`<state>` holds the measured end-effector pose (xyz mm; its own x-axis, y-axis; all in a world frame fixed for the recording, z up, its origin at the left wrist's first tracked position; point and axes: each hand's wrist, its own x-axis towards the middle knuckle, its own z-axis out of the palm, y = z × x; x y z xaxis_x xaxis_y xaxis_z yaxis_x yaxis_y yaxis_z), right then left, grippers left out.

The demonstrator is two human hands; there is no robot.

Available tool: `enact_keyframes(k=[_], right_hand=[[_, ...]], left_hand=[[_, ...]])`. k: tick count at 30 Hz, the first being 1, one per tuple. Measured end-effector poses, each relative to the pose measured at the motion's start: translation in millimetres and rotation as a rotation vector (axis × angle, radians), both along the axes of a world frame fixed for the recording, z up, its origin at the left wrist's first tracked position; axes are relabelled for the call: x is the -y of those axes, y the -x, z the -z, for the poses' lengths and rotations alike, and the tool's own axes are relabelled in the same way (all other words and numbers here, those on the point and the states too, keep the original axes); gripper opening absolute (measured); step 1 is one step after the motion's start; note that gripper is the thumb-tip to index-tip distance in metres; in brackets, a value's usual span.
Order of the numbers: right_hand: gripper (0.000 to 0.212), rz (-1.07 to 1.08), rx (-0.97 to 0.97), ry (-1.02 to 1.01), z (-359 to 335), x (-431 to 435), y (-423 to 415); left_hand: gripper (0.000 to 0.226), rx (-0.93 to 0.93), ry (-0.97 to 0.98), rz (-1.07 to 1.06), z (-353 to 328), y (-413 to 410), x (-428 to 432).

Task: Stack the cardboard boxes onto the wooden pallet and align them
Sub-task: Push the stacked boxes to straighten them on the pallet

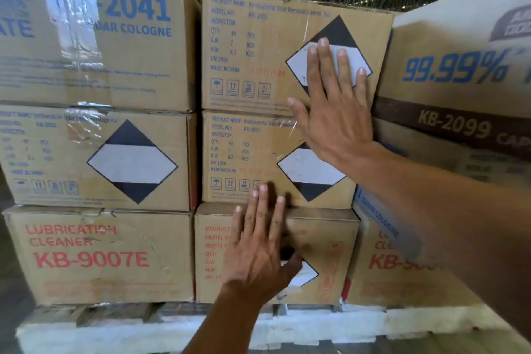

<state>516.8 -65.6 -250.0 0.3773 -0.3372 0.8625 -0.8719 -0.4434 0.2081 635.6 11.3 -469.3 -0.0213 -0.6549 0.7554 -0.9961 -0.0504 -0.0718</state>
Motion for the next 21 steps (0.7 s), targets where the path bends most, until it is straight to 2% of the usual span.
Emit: enact_keyframes(k=[4, 10, 15, 21], right_hand=[[0.075, 0.07, -0.04, 0.004, -13.9, -24.0, 15.6], [0.078, 0.15, -0.007, 0.063, -70.3, -112.5, 55.6], [0.078, 0.102, 0.111, 0.133, -105.1, -190.8, 100.9], [0.077, 0.056, 0.155, 0.181, -113.4, -234.5, 186.0]], left_hand=[[0.098, -0.04, 0.018, 0.082, -13.8, 16.3, -12.8], [0.098, -0.04, 0.004, 0.214, -59.8, 71.3, -53.1], [0.098, 0.002, -0.075, 0.378, -63.6, 134.1, -92.8], [0.098, 0.012, -0.041, 0.456, -80.5, 237.5, -114.2]])
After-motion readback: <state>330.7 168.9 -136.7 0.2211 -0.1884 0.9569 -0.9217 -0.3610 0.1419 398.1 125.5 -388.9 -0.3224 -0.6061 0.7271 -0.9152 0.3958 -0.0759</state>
